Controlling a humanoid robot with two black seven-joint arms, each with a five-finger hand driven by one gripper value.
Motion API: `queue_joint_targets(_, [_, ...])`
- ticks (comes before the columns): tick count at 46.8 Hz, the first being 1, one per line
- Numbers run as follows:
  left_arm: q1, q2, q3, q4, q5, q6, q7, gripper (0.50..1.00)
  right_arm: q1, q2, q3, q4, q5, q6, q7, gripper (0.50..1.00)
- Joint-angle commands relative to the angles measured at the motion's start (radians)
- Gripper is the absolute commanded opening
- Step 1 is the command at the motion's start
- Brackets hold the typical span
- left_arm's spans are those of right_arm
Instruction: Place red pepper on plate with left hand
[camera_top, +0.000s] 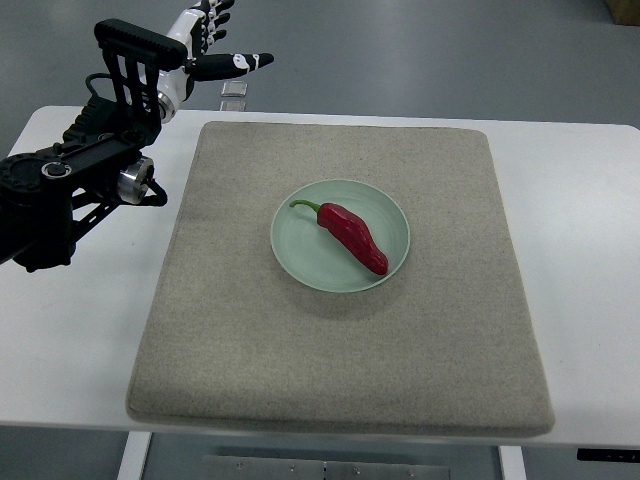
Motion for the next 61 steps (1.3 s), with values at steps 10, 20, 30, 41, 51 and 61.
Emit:
queue_joint_targets(10, [0.010, 0.000, -0.029, 0.053, -0.246, -0.013, 0.001, 0.992, 0.000, 0.000, 0.001, 0.000, 0.000, 0.000, 0.000, 0.932])
queue_joint_targets(20, [0.094, -0.016, -0.175, 0.049, -0.386, -0.078, -0.003, 0.996, 0.000, 0.000, 0.000, 0.000, 0.000, 0.000, 0.000, 0.932])
queue_joint_targets(30, [0.185, -0.031, -0.344, 0.047, -0.392, -0.175, 0.009, 0.996, 0.000, 0.000, 0.001, 0.000, 0.000, 0.000, 0.000, 0.932])
queue_joint_targets(41, [0.182, -0.049, -0.359, 0.046, -0.503, -0.175, 0.014, 0.996, 0.000, 0.000, 0.000, 0.000, 0.000, 0.000, 0.000, 0.932])
queue_joint_targets(51, [0.182, -0.049, -0.364, 0.047, -0.555, -0.184, 0.014, 0.996, 0.000, 0.000, 0.000, 0.000, 0.000, 0.000, 0.000, 0.932])
queue_joint_targets(61, [0.183, -0.053, -0.422, 0.046, -0.556, -0.186, 0.014, 0.996, 0.000, 0.000, 0.001, 0.000, 0.000, 0.000, 0.000, 0.932])
